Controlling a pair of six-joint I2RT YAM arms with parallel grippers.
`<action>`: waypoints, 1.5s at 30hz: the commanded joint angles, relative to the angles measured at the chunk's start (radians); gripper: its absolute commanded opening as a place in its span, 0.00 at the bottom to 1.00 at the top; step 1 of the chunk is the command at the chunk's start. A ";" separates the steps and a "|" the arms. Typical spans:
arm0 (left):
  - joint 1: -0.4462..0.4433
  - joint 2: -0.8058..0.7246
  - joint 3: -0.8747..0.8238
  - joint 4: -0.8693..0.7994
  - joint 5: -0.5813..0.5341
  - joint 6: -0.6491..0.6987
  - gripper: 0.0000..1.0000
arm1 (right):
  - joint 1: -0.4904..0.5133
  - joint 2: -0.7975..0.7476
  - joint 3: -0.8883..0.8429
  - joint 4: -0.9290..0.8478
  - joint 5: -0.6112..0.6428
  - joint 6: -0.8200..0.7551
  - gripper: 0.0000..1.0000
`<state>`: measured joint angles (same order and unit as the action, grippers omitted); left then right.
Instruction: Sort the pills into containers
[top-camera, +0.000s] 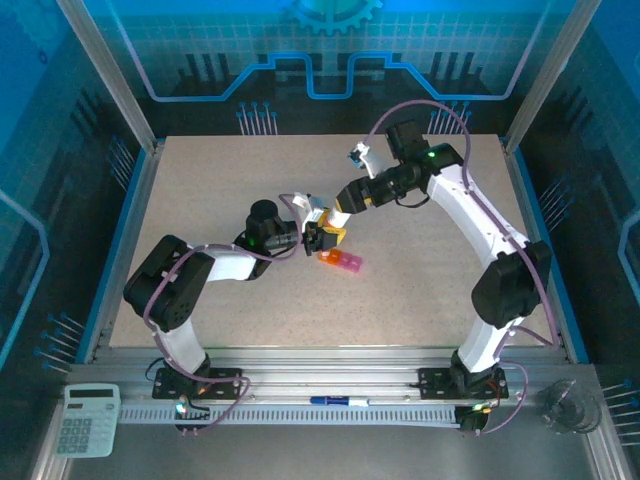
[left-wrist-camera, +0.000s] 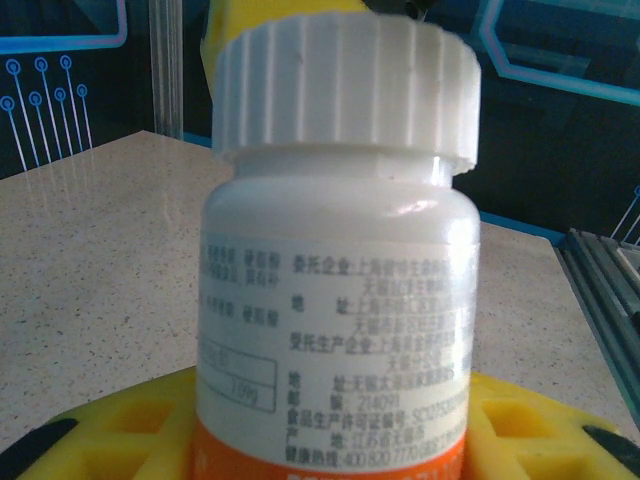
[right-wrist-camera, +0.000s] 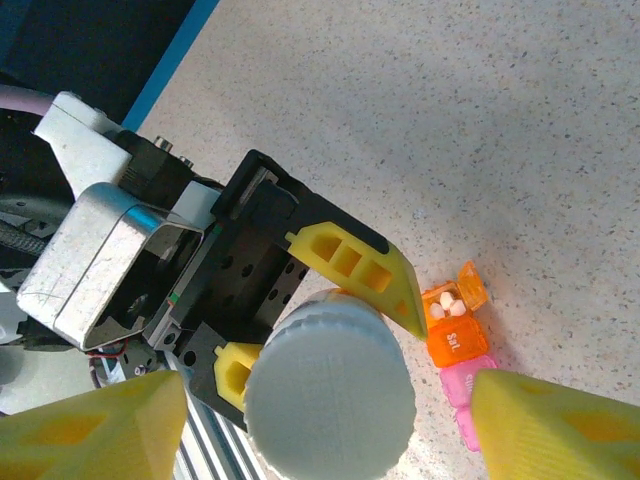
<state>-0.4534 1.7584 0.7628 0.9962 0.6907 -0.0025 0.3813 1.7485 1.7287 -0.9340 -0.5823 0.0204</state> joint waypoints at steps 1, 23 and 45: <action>0.010 -0.036 0.023 0.010 0.038 -0.012 0.00 | 0.017 0.016 0.034 -0.023 -0.002 -0.008 0.72; 0.010 -0.078 0.021 -0.038 -0.099 0.039 0.00 | 0.059 -0.023 -0.141 0.137 0.134 0.276 0.46; -0.008 -0.076 -0.018 -0.007 -0.201 0.078 0.00 | 0.070 -0.123 -0.263 0.307 0.237 0.518 0.67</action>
<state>-0.4610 1.7153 0.7345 0.8932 0.4927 0.0772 0.4763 1.6554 1.4338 -0.5636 -0.3515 0.5625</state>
